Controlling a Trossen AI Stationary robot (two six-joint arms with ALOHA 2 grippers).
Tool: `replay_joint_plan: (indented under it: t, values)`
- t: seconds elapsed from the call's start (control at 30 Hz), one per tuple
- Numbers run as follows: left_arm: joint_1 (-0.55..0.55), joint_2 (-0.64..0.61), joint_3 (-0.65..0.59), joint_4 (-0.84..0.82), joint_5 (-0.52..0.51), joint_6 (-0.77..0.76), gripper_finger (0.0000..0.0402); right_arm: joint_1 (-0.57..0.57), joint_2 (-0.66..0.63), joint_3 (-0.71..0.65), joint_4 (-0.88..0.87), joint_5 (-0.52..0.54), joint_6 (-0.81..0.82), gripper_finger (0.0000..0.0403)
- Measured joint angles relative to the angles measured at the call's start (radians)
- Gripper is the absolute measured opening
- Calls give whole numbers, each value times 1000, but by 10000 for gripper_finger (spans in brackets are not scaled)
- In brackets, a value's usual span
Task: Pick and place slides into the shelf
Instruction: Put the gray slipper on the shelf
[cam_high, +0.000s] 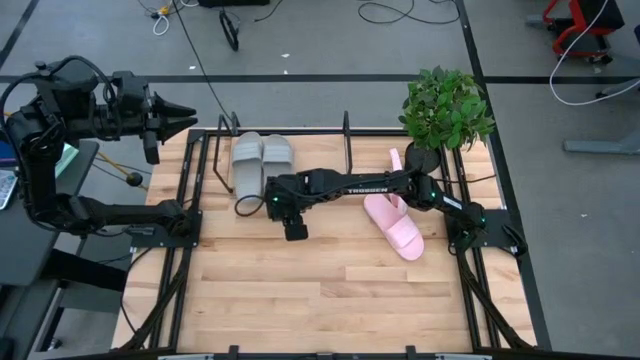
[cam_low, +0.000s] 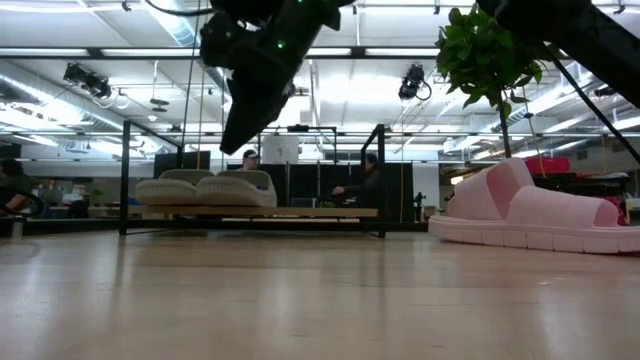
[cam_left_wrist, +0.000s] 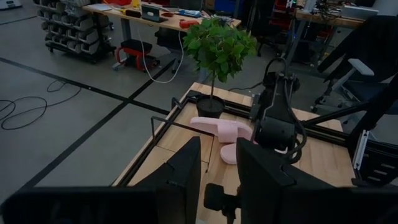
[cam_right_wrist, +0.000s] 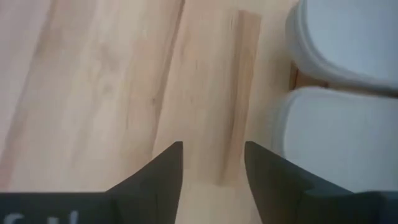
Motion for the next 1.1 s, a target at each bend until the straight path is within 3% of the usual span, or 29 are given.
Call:
replay_joint_plan:
  t: [0.33, 0.5, 0.6, 0.77, 1.1]
  values:
    - [0, 0, 0, 1, 0, 0, 107, -41, 1, -20, 57, -55, 4, 120]
    - [0, 0, 0, 1, 0, 1, 107, -55, 1, -20, 66, -194, 17, 57]
    - [0, 0, 0, 1, 0, 2, 107, -58, 14, -20, 84, -193, 16, 11]
    - [0, 0, 0, 1, 0, 2, 107, -64, 41, -22, 124, -200, 9, 8]
    - [0, 0, 0, 1, 0, 2, 107, -78, 51, -46, 151, -72, 0, 3]
